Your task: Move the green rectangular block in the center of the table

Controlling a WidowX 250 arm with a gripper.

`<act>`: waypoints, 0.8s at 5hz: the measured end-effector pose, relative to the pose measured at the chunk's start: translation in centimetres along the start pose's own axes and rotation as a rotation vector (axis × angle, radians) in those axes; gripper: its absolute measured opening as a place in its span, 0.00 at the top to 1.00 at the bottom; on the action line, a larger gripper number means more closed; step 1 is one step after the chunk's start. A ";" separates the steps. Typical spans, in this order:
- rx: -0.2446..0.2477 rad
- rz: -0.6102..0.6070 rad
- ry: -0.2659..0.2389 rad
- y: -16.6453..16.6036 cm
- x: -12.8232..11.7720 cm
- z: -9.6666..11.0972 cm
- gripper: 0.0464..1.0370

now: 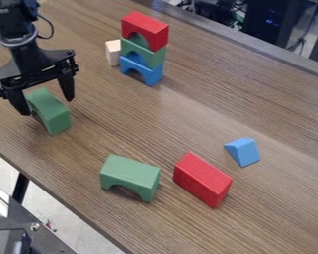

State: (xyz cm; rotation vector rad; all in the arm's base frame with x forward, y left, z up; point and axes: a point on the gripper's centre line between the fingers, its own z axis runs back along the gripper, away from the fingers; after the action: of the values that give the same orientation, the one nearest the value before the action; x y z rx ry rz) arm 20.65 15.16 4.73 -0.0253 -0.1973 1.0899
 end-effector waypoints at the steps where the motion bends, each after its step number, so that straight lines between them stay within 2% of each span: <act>1: 0.042 0.005 0.014 -0.3 0.1 -0.9 0.09; 2: 0.049 0.029 0.027 -0.4 0.3 -1.4 0.38; 3: 0.035 0.056 0.053 -0.6 -0.1 -1.4 0.46; 4: -0.012 0.073 0.085 -1.8 -1.5 -0.4 0.46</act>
State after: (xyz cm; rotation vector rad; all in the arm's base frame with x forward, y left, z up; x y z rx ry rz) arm 21.67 13.06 4.38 -0.0903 -0.1272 1.1578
